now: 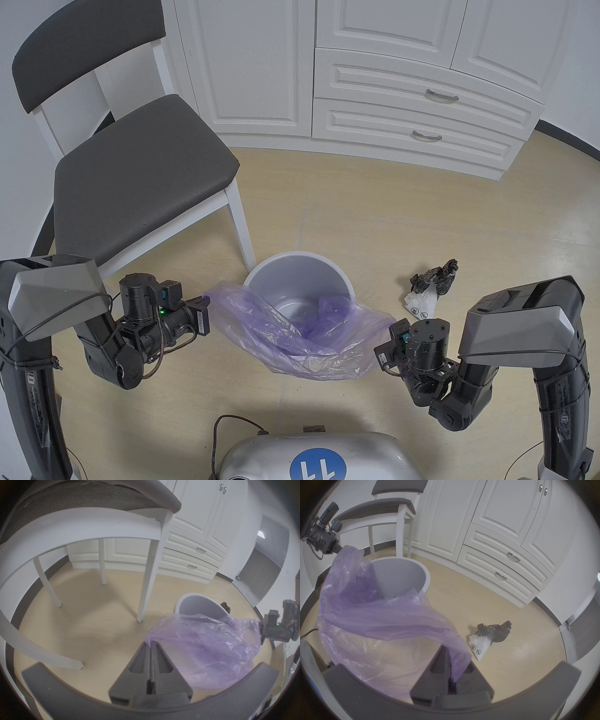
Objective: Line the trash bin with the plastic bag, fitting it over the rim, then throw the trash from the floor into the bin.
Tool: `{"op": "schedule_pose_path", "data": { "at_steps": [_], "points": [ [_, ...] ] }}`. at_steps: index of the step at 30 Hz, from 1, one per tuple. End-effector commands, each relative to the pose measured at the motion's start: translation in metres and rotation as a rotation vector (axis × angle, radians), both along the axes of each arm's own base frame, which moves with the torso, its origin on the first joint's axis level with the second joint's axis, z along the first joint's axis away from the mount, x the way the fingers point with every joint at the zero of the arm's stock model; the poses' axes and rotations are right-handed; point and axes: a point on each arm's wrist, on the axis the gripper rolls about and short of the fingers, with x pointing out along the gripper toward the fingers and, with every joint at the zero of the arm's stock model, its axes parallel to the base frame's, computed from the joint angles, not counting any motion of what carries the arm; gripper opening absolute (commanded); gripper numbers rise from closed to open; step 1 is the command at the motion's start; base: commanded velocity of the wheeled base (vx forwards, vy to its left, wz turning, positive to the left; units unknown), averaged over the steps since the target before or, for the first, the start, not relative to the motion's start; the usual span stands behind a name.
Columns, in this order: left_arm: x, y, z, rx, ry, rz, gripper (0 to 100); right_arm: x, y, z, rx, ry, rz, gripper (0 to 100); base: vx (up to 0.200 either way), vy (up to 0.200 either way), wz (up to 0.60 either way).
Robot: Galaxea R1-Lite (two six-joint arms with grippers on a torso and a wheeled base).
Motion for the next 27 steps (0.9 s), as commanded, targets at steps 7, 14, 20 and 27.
{"op": "schedule_pose_path", "data": {
  "at_steps": [7,14,20,27],
  "points": [
    [0.007,-0.006,-0.027,0.007,0.036,0.024,0,0.012,0.003,-0.019,-0.008,0.003,-0.036,0,0.000,0.000,0.00],
    [0.003,0.000,-0.026,0.016,0.047,0.026,0,0.009,-0.003,-0.026,-0.044,0.039,-0.046,0,0.000,0.000,0.00],
    [0.004,0.007,-0.018,0.011,0.026,0.043,0,0.006,-0.007,-0.025,-0.058,0.047,-0.049,0,0.000,0.000,0.00],
    [0.006,0.010,-0.012,0.007,0.007,0.054,0,0.009,-0.013,-0.022,-0.073,0.037,-0.062,0,0.000,0.000,0.00]
  ]
}}
